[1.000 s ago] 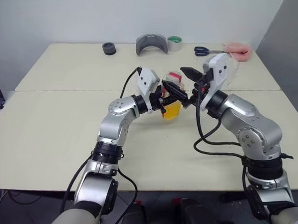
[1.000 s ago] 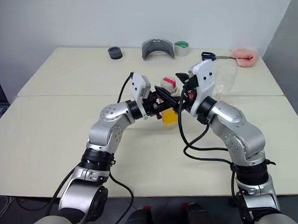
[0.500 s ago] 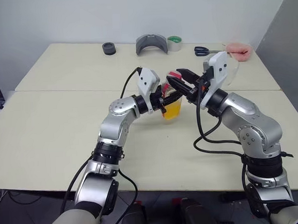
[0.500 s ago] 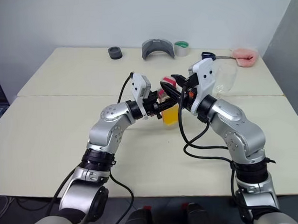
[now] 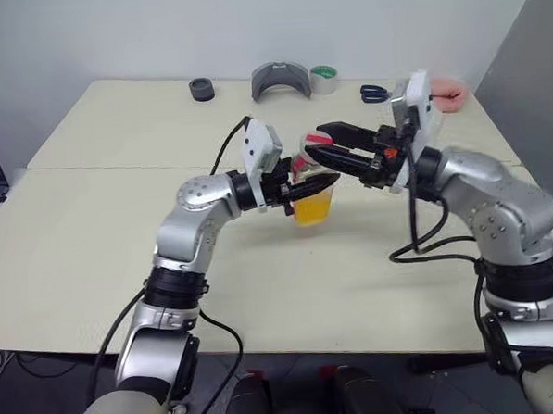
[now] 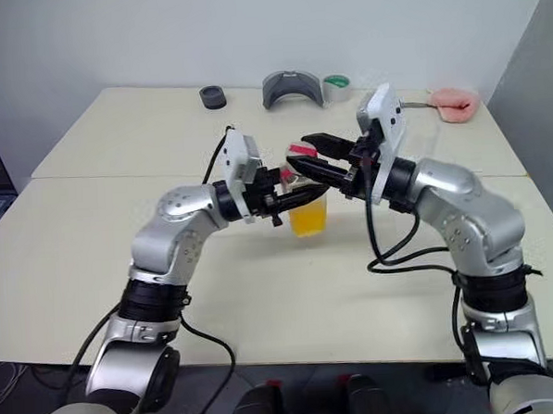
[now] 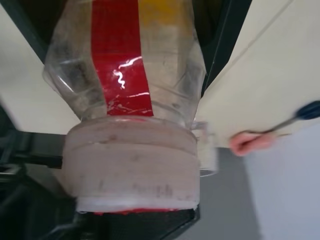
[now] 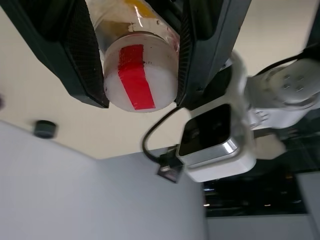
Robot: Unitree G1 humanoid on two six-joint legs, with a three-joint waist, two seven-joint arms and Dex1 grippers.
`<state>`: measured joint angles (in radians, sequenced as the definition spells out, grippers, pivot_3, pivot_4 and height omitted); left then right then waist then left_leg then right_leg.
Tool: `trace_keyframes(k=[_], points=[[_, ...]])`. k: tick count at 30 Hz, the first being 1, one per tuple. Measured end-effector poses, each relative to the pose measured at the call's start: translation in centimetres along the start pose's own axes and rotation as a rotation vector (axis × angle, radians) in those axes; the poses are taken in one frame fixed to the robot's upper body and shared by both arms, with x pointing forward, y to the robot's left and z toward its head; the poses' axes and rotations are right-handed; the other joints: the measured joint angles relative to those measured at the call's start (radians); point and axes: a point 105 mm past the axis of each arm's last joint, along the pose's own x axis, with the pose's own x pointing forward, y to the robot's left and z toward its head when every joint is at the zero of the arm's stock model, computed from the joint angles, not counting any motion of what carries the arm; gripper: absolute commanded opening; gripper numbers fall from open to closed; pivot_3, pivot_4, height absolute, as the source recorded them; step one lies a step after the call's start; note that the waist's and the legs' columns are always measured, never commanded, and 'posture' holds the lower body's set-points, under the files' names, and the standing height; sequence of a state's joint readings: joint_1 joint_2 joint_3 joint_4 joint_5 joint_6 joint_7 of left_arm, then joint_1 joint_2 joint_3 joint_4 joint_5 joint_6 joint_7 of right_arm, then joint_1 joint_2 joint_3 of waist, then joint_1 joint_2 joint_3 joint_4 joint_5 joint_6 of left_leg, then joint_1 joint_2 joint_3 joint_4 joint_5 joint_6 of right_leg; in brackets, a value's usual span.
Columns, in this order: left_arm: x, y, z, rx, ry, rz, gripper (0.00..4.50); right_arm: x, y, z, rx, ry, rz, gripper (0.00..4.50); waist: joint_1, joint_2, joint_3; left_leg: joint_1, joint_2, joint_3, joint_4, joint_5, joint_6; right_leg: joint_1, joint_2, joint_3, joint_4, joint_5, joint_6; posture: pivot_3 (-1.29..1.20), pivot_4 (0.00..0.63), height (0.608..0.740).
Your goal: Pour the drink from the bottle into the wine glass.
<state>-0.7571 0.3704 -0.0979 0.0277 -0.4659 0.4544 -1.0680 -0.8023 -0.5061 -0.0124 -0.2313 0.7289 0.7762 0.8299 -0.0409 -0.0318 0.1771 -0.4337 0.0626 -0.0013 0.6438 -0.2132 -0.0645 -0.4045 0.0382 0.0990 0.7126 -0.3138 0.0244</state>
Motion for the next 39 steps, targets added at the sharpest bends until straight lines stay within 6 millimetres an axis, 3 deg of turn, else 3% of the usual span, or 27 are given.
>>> trace_keyframes(k=[4, 7, 12, 16, 20, 28, 39], points=[[-1.1, -1.5, 1.8, -0.068, -0.025, -0.127, 1.77, 0.5, 0.9, 1.9, 0.041, 0.011, 0.188, 1.79, -0.008, 0.002, 0.001, 0.000, 0.000, -0.001, 0.000, 0.000, 0.000, 0.000, 0.000, -0.001, 0.001, 0.000, 0.000, 0.00, 0.150, 0.740], [-1.4, -1.8, 2.7, -0.052, -0.018, -0.168, 1.77, 0.5, 1.1, 2.7, 0.053, 0.020, 0.226, 2.80, -0.010, 0.002, 0.001, 0.000, 0.000, -0.001, 0.000, 0.000, 0.000, 0.000, 0.000, -0.001, 0.000, 0.000, 0.000, 0.00, 0.150, 0.740], [-1.4, -1.9, 1.6, -0.047, 0.023, -0.174, 1.77, -1.4, 0.7, 2.3, 0.102, 0.038, 0.136, 4.47, 0.000, 0.002, 0.002, -0.001, 0.000, 0.000, 0.000, 0.000, 0.000, 0.000, -0.001, 0.000, -0.001, 0.000, 0.000, 0.00, 0.150, 0.740], [-1.6, -1.5, 0.9, -0.031, 0.030, -0.123, 1.77, -3.2, 1.0, 2.2, 0.079, 0.023, -0.004, 4.47, 0.002, 0.002, 0.002, -0.001, 0.000, -0.001, 0.000, 0.000, 0.000, 0.000, -0.001, 0.000, -0.001, 0.000, 0.000, 0.00, 0.150, 0.740], [-1.3, -1.1, 0.8, -0.024, 0.018, -0.092, 1.77, -3.6, 1.6, 1.2, 0.059, 0.041, -0.119, 4.47, -0.002, 0.002, 0.002, -0.001, 0.000, 0.000, 0.001, 0.000, 0.000, -0.001, 0.000, 0.000, 0.000, 0.000, 0.000, 0.00, 0.150, 0.740], [-0.1, 0.2, 0.2, -0.027, -0.012, -0.052, 1.77, -0.6, 1.7, 0.5, 0.045, -0.031, -0.321, 4.47, -0.010, 0.002, 0.002, -0.001, 0.000, -0.001, 0.000, 0.000, 0.000, -0.001, 0.000, 0.000, 0.000, 0.000, 0.000, 0.00, 0.150, 0.740], [0.7, 0.2, 0.5, -0.018, -0.031, -0.066, 1.77, 0.6, 1.7, 0.1, 0.042, -0.037, -0.327, 4.47, -0.010, 0.002, 0.002, -0.001, 0.000, 0.000, 0.000, 0.000, 0.000, -0.001, 0.000, 0.001, -0.001, 0.000, 0.000, 0.00, 0.150, 0.740]])
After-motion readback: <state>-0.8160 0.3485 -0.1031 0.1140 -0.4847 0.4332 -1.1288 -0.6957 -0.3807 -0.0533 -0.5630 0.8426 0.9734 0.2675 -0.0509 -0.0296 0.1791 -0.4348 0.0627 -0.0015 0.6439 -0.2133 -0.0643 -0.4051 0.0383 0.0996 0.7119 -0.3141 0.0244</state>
